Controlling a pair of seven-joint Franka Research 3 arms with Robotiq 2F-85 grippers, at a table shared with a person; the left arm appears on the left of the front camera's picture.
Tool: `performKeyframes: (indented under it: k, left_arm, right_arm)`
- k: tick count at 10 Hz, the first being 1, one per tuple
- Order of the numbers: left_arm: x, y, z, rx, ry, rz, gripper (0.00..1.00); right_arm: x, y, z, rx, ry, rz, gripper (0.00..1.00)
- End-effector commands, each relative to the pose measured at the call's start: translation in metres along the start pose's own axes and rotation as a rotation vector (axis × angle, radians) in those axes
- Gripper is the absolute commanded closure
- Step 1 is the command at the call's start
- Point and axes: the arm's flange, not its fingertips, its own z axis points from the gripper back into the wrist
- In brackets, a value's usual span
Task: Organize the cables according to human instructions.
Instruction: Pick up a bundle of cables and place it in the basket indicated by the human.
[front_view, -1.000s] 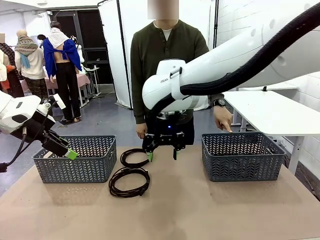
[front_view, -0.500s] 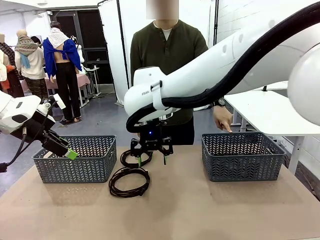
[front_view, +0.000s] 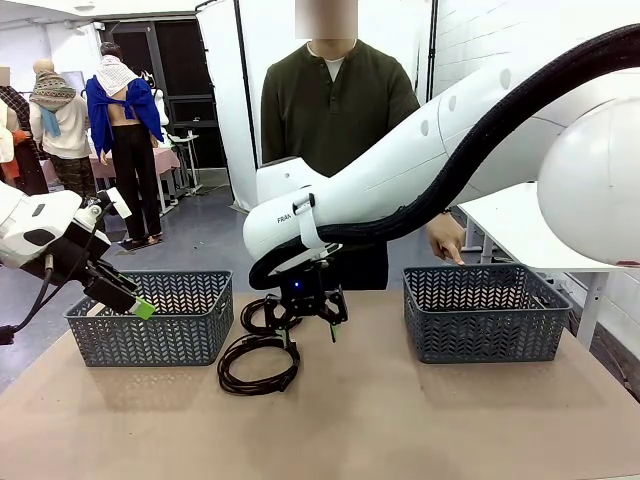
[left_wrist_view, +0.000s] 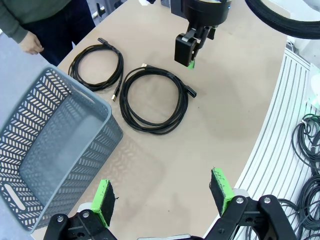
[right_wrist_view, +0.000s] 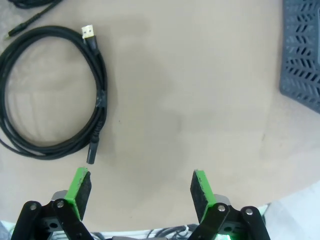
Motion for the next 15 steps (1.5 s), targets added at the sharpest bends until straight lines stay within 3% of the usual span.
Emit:
performKeyframes:
  k: [1, 6, 15]
  left_arm:
    - [-0.001, 0.003, -0.001, -0.015, -0.008, -0.002, 0.00]
    - [-0.001, 0.003, -0.001, -0.015, -0.008, -0.002, 0.00]
    - [-0.001, 0.003, -0.001, -0.015, -0.008, -0.002, 0.00]
  right_arm:
    - [0.008, 0.006, -0.005, 0.016, -0.018, -0.062, 0.00]
    - [0.017, 0.009, -0.026, 0.111, 0.012, 0.002, 0.00]
    - [0.016, 0.011, -0.028, 0.081, 0.002, -0.009, 0.00]
